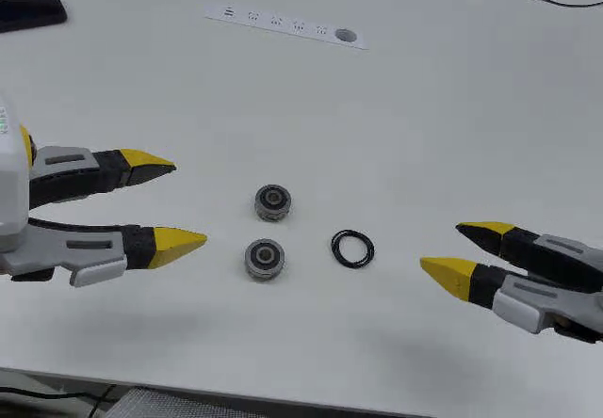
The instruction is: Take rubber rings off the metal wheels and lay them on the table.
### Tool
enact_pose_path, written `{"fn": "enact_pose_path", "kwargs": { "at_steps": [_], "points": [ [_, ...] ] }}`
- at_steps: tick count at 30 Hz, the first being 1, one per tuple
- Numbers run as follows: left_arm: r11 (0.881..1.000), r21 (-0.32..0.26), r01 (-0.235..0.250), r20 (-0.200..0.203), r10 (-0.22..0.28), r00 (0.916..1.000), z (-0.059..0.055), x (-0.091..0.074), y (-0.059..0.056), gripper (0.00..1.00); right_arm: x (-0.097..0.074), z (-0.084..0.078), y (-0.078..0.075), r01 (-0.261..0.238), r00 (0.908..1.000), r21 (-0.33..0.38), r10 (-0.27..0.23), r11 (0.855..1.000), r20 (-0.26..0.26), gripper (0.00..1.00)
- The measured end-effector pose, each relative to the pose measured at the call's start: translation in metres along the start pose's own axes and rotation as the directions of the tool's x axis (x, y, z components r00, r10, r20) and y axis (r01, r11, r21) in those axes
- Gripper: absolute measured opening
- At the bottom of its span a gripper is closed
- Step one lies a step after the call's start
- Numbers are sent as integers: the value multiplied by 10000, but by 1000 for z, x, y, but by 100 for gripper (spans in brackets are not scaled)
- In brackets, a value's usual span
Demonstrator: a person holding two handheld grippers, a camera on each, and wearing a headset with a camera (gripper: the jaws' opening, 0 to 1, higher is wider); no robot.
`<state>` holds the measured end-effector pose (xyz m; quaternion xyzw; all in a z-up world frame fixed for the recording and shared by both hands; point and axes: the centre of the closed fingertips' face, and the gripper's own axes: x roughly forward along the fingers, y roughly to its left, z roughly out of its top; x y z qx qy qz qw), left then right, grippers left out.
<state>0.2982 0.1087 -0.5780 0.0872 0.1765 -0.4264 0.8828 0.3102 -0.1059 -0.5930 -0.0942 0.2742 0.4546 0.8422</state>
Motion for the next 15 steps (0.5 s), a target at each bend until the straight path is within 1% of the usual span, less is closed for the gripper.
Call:
{"fn": "enact_pose_path", "kwargs": {
  "at_steps": [2,3,4,7,10,13,15],
  "points": [
    [10000,-4,-4,-45,4,10000,-3,-1,-2,55,1,-4,5,-128,9998,-189,124,9997,-178,48],
    [9999,-102,27,-90,-28,10000,-4,-1,-4,56,2,-7,7,-204,9993,-303,194,9993,-316,48],
    [9999,-128,36,-103,-38,9999,-5,-1,-5,57,2,-7,8,-230,9992,-360,218,9991,-335,49],
    [9997,-222,69,-197,-73,9998,-8,0,-9,62,2,-5,9,-185,9995,-486,172,9986,-264,52],
    [9995,-265,171,-293,-179,9994,-9,2,-14,71,2,1,9,-154,9998,-525,149,9985,-103,55],
    [9993,-261,267,-264,-274,9993,-8,4,-19,73,3,6,9,-157,9998,-687,149,9975,-124,58],
    [9995,-213,239,-362,-246,9990,-10,6,-19,76,3,8,9,-177,9997,-838,165,9963,-153,60]
  ]
}}
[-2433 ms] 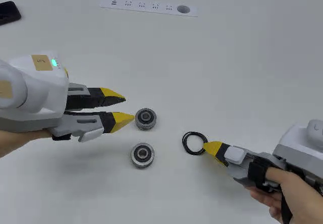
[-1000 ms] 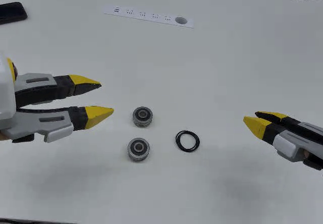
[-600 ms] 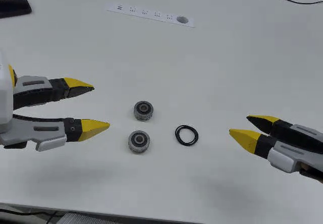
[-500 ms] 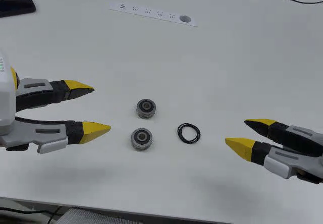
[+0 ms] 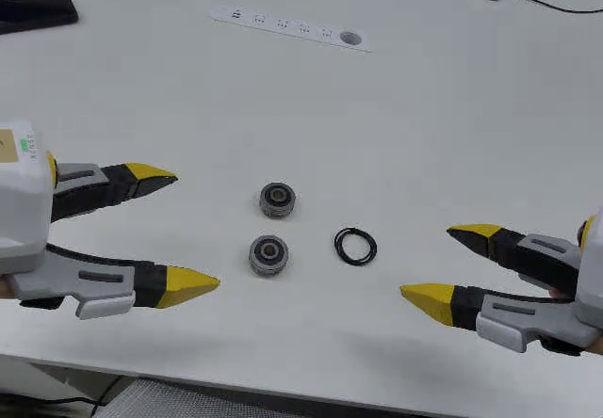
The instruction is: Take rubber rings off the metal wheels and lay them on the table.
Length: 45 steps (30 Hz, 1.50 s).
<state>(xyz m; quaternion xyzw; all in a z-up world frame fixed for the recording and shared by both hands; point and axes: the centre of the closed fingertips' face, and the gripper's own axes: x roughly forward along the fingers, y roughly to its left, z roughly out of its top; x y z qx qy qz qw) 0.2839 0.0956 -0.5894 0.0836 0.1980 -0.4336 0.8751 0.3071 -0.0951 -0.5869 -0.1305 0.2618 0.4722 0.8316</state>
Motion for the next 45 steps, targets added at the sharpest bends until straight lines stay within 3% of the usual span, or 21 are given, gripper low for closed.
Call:
{"fn": "enact_pose_path", "kwargs": {
  "at_steps": [16,33,45],
  "points": [
    [9995,39,306,-807,-302,9963,-19,1,-7,92,5,8,-4,63,9997,-645,-78,9979,-235,75],
    [9990,-75,435,-1093,-440,9930,-27,2,-12,99,11,3,-1,-176,9986,-721,141,9972,-501,78],
    [9991,-128,394,-1223,-407,9917,-30,3,-11,100,9,-3,-4,-2,9983,-659,-37,9978,-589,80]
  ]
}}
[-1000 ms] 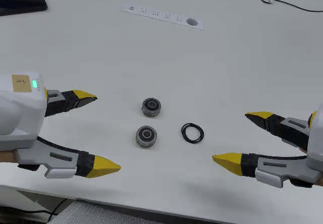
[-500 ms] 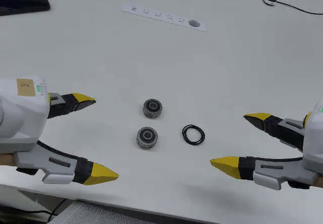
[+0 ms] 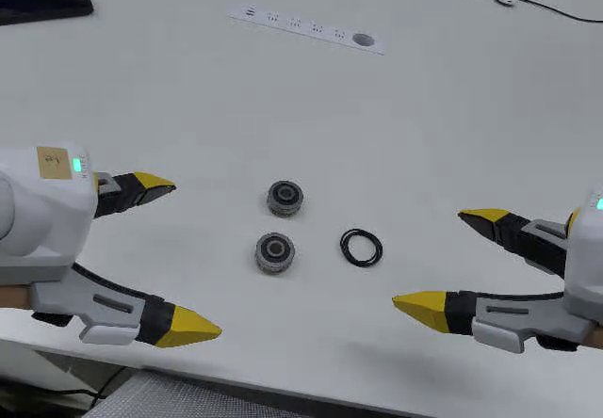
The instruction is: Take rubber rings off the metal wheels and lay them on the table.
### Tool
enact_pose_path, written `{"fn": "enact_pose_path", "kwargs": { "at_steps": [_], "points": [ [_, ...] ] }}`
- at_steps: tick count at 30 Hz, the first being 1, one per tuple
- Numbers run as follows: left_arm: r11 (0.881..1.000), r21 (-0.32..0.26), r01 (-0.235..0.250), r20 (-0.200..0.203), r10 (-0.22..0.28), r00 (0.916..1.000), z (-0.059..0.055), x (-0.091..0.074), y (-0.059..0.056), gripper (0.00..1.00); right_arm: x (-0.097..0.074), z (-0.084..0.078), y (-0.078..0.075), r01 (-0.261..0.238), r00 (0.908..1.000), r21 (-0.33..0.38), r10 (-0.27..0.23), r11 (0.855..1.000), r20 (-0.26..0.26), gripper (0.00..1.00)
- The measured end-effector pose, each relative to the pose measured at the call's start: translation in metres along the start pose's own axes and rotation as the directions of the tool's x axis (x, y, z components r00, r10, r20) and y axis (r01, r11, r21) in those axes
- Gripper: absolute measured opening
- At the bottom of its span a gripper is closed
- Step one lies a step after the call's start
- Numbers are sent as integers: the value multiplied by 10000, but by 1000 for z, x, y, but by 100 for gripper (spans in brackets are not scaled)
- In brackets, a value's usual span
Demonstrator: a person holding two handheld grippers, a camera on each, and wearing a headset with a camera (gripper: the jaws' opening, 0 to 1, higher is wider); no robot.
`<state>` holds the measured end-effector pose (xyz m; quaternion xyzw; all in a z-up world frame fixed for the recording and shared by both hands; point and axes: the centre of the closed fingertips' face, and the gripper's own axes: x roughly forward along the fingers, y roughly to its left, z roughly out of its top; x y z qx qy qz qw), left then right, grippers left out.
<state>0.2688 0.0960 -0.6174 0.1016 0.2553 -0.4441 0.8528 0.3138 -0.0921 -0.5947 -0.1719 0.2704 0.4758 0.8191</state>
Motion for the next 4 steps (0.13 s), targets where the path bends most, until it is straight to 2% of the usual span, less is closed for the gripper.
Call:
{"fn": "enact_pose_path", "kwargs": {
  "at_steps": [4],
  "points": [
    [10000,-46,-67,7,67,10000,0,0,2,100,-1,-3,0,38,10000,-5,-38,10000,-82,80]
  ]
}}
